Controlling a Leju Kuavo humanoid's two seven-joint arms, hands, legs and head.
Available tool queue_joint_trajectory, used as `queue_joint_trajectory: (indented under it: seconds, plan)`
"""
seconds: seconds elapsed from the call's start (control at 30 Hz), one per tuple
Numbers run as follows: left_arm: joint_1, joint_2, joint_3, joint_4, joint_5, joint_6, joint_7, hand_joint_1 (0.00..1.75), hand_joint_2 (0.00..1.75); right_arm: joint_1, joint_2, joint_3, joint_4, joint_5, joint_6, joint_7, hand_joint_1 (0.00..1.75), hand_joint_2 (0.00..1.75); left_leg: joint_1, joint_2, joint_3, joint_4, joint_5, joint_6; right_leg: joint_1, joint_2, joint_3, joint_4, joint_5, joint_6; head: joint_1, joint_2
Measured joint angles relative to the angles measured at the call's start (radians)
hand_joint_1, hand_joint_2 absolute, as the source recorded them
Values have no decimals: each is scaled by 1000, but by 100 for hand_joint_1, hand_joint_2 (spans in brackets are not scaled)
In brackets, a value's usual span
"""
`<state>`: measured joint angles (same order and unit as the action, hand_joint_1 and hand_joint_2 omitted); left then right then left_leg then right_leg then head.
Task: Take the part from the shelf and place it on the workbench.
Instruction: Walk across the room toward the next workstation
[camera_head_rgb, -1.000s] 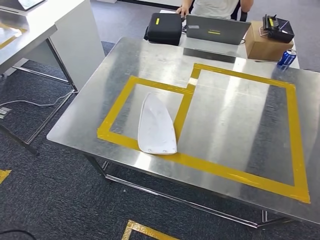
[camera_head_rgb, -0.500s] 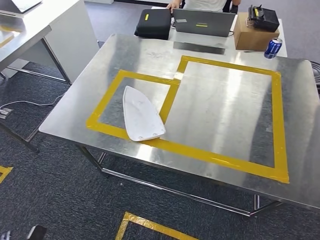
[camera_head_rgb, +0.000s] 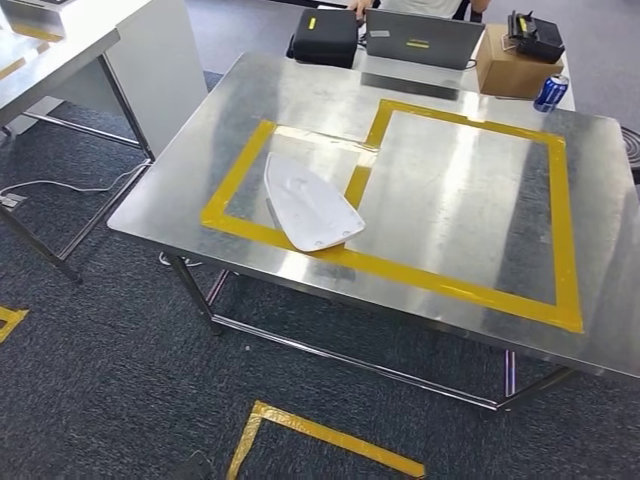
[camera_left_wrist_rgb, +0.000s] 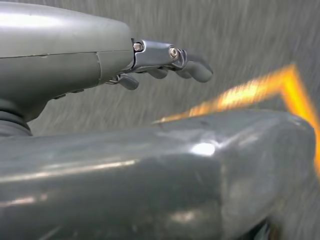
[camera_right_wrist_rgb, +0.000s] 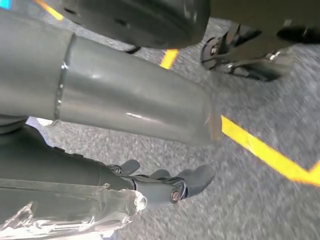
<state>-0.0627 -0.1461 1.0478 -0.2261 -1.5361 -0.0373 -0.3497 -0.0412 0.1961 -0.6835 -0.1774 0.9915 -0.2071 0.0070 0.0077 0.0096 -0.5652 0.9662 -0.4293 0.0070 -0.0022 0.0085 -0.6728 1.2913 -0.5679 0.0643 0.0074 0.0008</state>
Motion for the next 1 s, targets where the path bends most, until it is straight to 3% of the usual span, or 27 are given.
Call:
queue_joint_trajectory:
  seconds: [0.07,0.13,0.2,0.27,0.3,0.37,0.4,0.43,0.47,0.5,0.53,0.6,0.67,0.7,0.77,0.8,0.83,0.9,0.93,0.97,1.0]
  plan:
    - [1,4,-12,3,2,-39,24,0,0,-3,0,9,0,-1,34,17,0,0,0,-1,-22,1,19,-6,0,-1,99,-118,49,-3,0,0]
    - [3,10,-24,4,2,-50,32,0,0,-9,0,14,0,-3,51,25,0,0,-2,-2,-36,3,38,-15,1,0,201,-268,53,-10,-1,0]
    - [3,17,-31,5,2,-53,35,0,0,-13,0,18,0,-4,55,27,0,0,-3,-1,-41,2,55,-26,5,2,226,-323,42,-21,-2,0]
    - [4,22,-37,6,4,-49,34,0,0,-12,0,19,0,-5,58,30,0,0,-1,-2,-47,5,57,-38,4,0,208,-319,55,-39,-2,0]
    - [6,23,-39,6,9,-42,30,0,0,-12,0,19,0,-6,59,32,0,0,0,-3,-55,22,32,-44,3,-1,198,-318,65,-50,-4,0]
    - [9,26,-41,7,32,-25,11,0,0,-11,0,19,0,-15,61,36,0,0,1,-5,-85,113,-65,-52,2,-3,174,-319,89,-66,-8,0]
    - [9,26,-40,8,50,-17,-3,0,0,-11,0,18,0,-28,60,37,0,0,1,-5,-104,180,-115,-55,3,-3,159,-318,102,-69,-10,0]
    - [9,26,-36,9,70,-10,-19,0,0,-10,0,15,0,-45,59,36,0,0,1,-5,-117,242,-146,-57,4,-3,144,-317,114,-70,-10,0]
    - [9,27,-31,9,89,-1,-33,0,0,-9,1,9,0,-65,56,35,0,0,1,-5,-119,284,-151,-58,5,-3,127,-315,127,-69,-10,0]
    - [9,27,-25,9,102,5,-43,0,0,-8,1,1,0,-83,52,33,0,0,1,-5,-105,296,-134,-57,5,-3,109,-312,138,-67,-10,0]
    - [10,27,-20,9,109,11,-48,0,0,-7,2,-7,0,-94,48,32,0,0,1,-5,-74,272,-104,-55,5,-3,92,-309,149,-65,-10,0]
    - [9,26,-16,9,110,17,-50,0,0,-8,4,-17,0,-101,43,31,0,0,1,-6,32,143,-67,-49,7,-2,65,-300,168,-59,-11,0]
    - [6,24,-15,9,109,20,-50,0,0,-9,6,-21,0,-100,42,28,0,0,-1,-9,122,12,-84,-40,10,-2,49,-293,186,-50,-10,0]
    - [5,22,-15,10,111,20,-50,0,0,-9,7,-23,0,-99,41,25,0,0,-4,-10,140,-22,-93,-33,11,-2,44,-293,196,-45,-10,0]
    - [7,19,-12,11,113,17,-50,0,0,-8,8,-28,0,-97,40,17,0,0,-7,-8,131,-30,-85,-19,6,-2,39,-295,209,-34,-10,0]
    - [10,19,-9,11,113,14,-50,0,0,-6,8,-30,0,-95,41,13,0,0,-8,-6,124,-30,-76,-12,3,-2,34,-285,193,-29,-10,0]
    - [12,19,-6,12,113,9,-50,0,0,-2,8,-31,0,-91,42,10,0,0,-7,-3,114,-30,-65,-5,1,-2,23,-255,156,-23,-9,0]
    - [13,21,-2,13,112,0,-51,0,0,1,8,-33,0,-82,48,9,0,0,-6,-1,86,-30,-41,4,0,-3,-10,-138,46,-16,-4,0]
    - [12,21,0,13,111,-4,-51,0,0,1,8,-33,0,-78,52,12,0,0,-7,-1,68,-29,-27,5,0,-3,-23,-69,5,-14,-2,0]
    - [12,21,1,13,110,-7,-52,0,0,1,8,-33,0,-74,54,17,0,0,-8,-1,49,-28,-13,5,0,-3,-26,-19,-8,-13,-2,0]
    - [12,21,1,13,109,-9,-52,0,0,0,8,-33,0,-71,54,23,0,0,-8,0,30,-27,0,3,1,-3,-14,4,4,-14,-2,0]
